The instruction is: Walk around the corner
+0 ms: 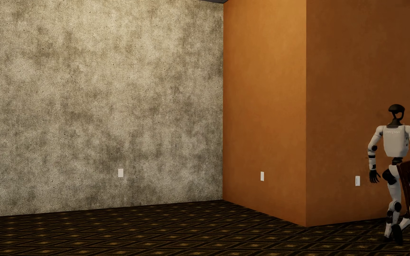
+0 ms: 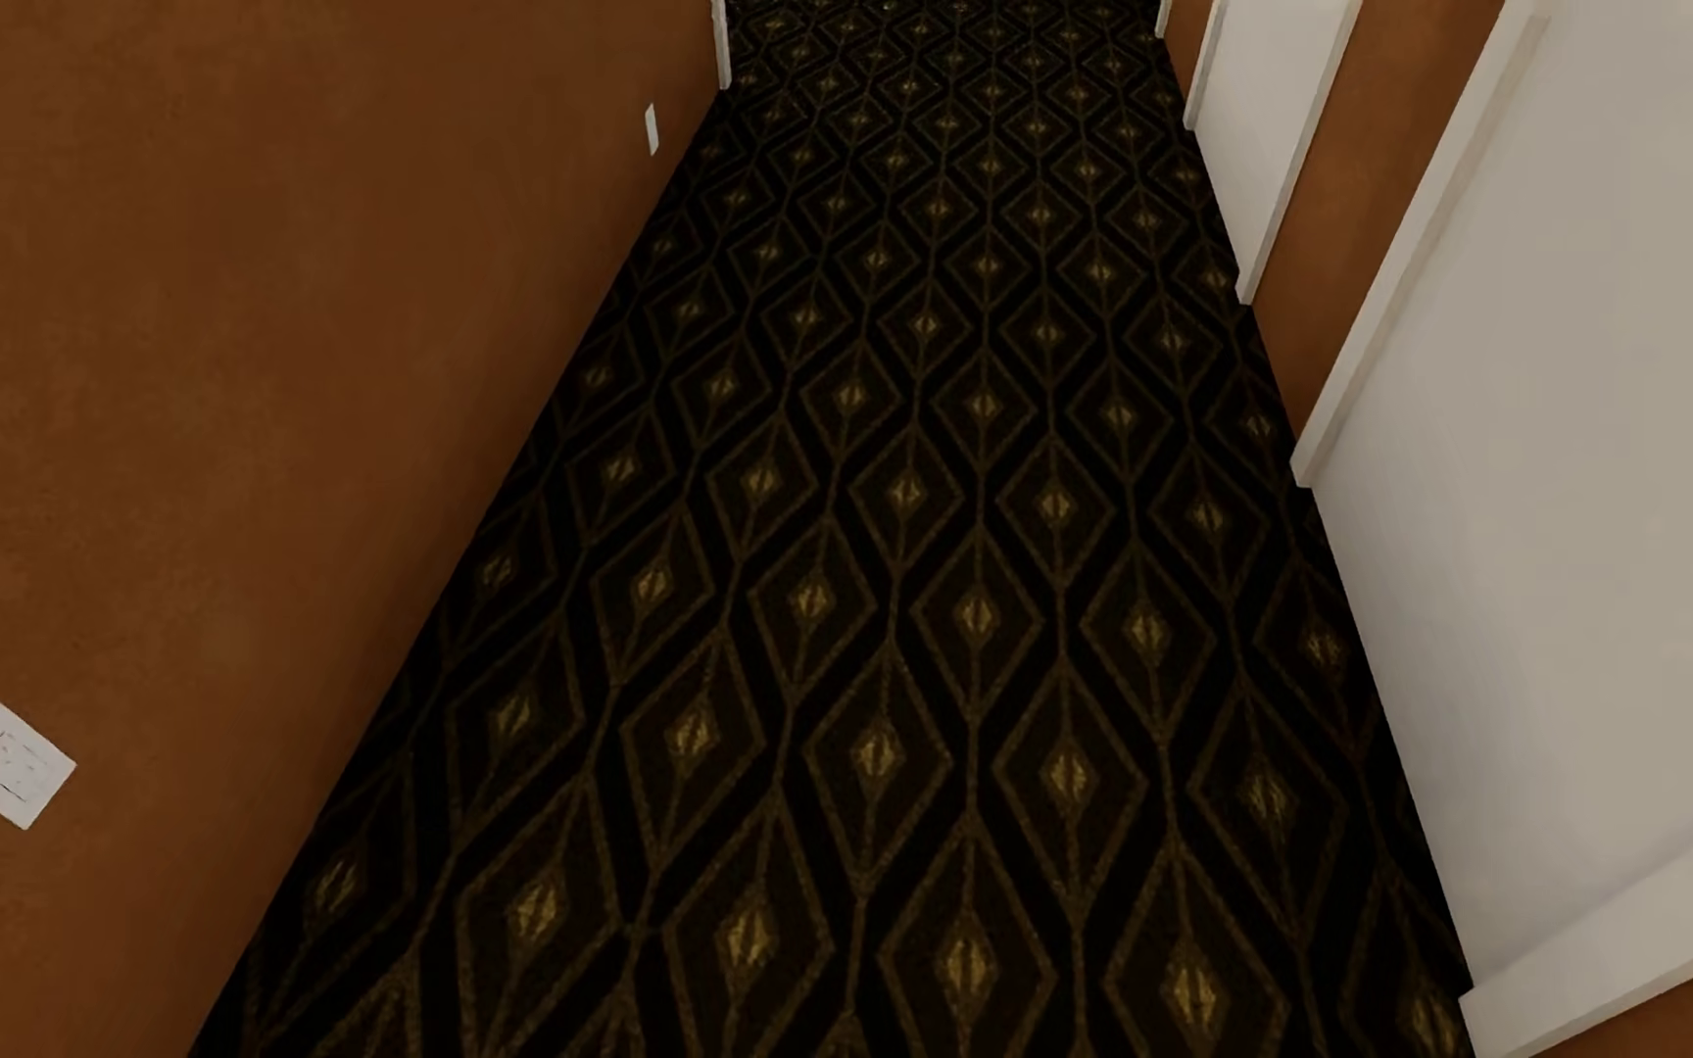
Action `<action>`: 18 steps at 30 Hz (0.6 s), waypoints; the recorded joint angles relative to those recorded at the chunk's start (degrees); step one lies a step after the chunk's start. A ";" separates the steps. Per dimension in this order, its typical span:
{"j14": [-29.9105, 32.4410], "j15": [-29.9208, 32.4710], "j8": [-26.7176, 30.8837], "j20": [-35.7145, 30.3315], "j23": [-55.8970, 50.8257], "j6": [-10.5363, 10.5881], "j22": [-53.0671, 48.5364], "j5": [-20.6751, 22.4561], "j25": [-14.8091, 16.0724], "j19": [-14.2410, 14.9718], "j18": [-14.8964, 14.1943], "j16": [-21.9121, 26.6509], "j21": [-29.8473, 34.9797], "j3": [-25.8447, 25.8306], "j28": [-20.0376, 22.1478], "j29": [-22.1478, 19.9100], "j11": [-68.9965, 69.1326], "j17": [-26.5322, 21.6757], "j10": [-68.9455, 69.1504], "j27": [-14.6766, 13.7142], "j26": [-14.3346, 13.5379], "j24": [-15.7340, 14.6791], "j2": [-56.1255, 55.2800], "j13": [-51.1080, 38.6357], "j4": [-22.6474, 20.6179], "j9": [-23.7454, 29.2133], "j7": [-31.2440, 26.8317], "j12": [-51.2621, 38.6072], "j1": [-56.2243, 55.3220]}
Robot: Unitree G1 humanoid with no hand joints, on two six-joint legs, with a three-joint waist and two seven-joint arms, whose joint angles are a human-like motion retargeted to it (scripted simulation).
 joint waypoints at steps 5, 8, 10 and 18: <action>-5.58 -24.09 0.00 2.03 8.08 0.69 -19.62 -1.58 0.00 0.00 0.00 1.95 13.18 -13.89 0.00 0.00 -48.26 -1.92 -8.62 0.00 0.00 0.00 -14.57 9.44 3.14 -1.24 0.00 -9.07 19.97; -0.04 -9.59 0.00 6.74 10.73 1.77 -21.75 -2.46 0.00 0.00 0.00 1.12 16.25 -18.85 0.00 0.00 -45.00 -2.62 -4.47 0.00 0.00 0.00 -20.16 13.01 6.56 -0.90 0.00 -10.44 26.93; 18.72 9.05 0.00 6.96 13.11 5.17 -17.86 3.28 0.00 0.00 0.00 -0.46 15.92 -16.38 0.00 0.00 -37.74 -1.84 10.09 0.00 0.00 0.00 -20.81 14.15 10.56 -3.09 0.00 -7.87 23.14; 1.93 -18.05 0.00 -5.79 -10.52 0.35 2.41 3.86 0.00 0.00 0.00 0.40 3.54 6.88 0.00 0.00 -49.79 -3.41 14.87 0.00 0.00 0.00 21.61 -2.22 6.74 -0.38 0.00 2.54 -12.19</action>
